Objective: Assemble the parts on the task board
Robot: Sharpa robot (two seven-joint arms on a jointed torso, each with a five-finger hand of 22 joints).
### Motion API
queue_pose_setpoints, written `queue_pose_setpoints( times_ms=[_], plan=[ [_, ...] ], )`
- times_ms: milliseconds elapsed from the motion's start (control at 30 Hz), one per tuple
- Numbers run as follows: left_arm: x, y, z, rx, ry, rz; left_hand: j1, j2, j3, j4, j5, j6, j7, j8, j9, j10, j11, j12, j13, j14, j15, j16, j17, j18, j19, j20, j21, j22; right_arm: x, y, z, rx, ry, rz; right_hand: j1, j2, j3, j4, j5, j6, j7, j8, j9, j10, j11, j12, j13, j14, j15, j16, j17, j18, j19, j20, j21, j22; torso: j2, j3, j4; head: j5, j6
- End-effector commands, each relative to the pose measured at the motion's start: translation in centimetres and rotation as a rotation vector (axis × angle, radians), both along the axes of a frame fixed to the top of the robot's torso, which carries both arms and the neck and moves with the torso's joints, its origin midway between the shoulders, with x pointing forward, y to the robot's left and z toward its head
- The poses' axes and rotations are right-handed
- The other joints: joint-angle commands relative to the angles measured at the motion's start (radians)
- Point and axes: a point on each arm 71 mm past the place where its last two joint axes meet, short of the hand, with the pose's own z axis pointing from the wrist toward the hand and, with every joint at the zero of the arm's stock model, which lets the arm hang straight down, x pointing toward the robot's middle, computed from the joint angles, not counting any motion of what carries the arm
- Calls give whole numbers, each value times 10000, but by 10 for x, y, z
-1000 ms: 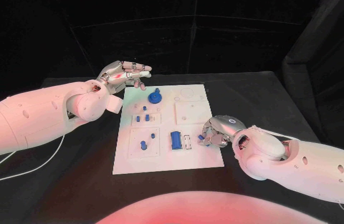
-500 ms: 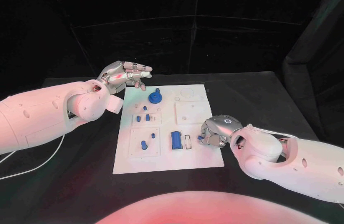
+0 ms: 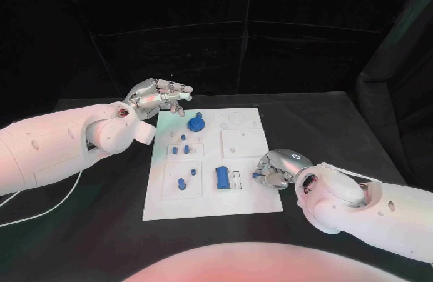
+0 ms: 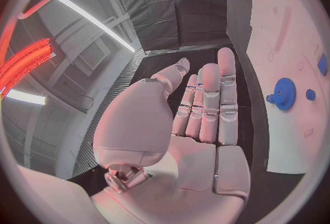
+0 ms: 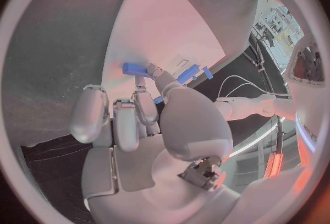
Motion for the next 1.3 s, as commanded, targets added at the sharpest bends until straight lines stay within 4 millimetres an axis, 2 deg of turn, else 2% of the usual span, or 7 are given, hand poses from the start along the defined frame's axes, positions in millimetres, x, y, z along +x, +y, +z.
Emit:
queue_pose_setpoints(
  times_ms=[33, 67, 233, 467, 767, 1167, 1300],
  plan=[
    [0, -2, 1, -11, -45, -170, 55, 65, -46, 0, -36, -43, 7, -20, 8, -70, 2, 31, 12, -70, 3, 40, -17, 133, -13, 53, -50, -15, -5, -6, -7, 820, 805, -839, -397, -225, 724, -48, 31, 139, -83, 63, 113, 77, -17, 3, 38, 755, -19, 19, 1141, -150, 7, -69, 2, 36, 8, 4, -7, 21, 10],
    [0, -2, 1, -10, -44, -171, 55, 65, -46, 0, -36, -43, 7, -20, 8, -70, 2, 31, 12, -70, 3, 40, -17, 133, -13, 53, -50, -15, -6, -5, -4, 1108, 731, -884, -636, -423, 1231, -36, 17, 152, -83, 87, 152, 106, -14, 13, 64, 759, -26, 28, 1158, -156, 13, -62, 10, 52, 5, -7, -13, 16, 14],
    [0, -3, 0, -15, -39, -195, 55, 65, -46, 0, -36, -43, 7, -20, 8, -70, 2, 31, 12, -70, 3, 40, -17, 133, -13, 53, -50, -15, -8, -3, 2, 1941, 482, -1019, -790, -580, 1481, 12, -24, 153, -91, 109, 185, 127, -9, 24, 84, 762, -24, 36, 1171, -153, 13, -64, 7, 49, 7, -11, -8, 35, 20],
    [0, -3, 0, -16, -34, -207, 55, 65, -46, 0, -36, -43, 7, -20, 8, -70, 2, 31, 12, -70, 3, 40, -17, 133, -13, 53, -50, -15, -10, 2, 2, 2362, 817, -1104, -980, -745, 1626, 122, -125, 181, -106, 146, 226, 126, -15, -1, 64, 762, -26, 34, 1170, -150, 11, -64, -2, 36, 12, -9, 4, 43, 17],
    [0, -4, 0, -22, -27, -229, 55, 65, -46, 0, -36, -43, 7, -20, 8, -70, 2, 31, 12, -70, 3, 40, -17, 133, -13, 53, -50, -15, -8, 12, 1, 2624, 945, -1194, -1136, -854, 1763, 317, -108, 422, -241, 355, 362, 157, -115, -10, 67, 766, -97, 42, 1186, -150, 23, -112, 12, 66, 19, 1, 2, 92, 3],
    [-1, -5, 0, -29, -16, -259, 55, 65, -46, 0, -36, -43, 7, -20, 8, -70, 2, 31, 12, -70, 3, 40, -17, 133, -13, 53, -50, -15, -2, 26, -4, 2527, 1012, -1278, -1307, -1079, 1774, 606, -137, 664, -456, 781, 674, 206, -289, -53, 53, 769, -243, 44, 1194, -151, 37, -241, 10, 79, 24, 7, -7, 144, -18],
    [-1, -4, 0, -21, -12, -244, 55, 65, -46, 0, -36, -43, 7, -20, 8, -70, 2, 31, 12, -70, 3, 40, -17, 133, -13, 53, -50, -15, -1, 28, -5, 2485, 956, -1289, -1365, -1148, 1746, 724, -143, 711, -524, 962, 811, 241, -348, -51, 68, 772, -291, 48, 1204, -155, 52, -290, 21, 105, 17, 2, -27, 156, -43]
  ],
)
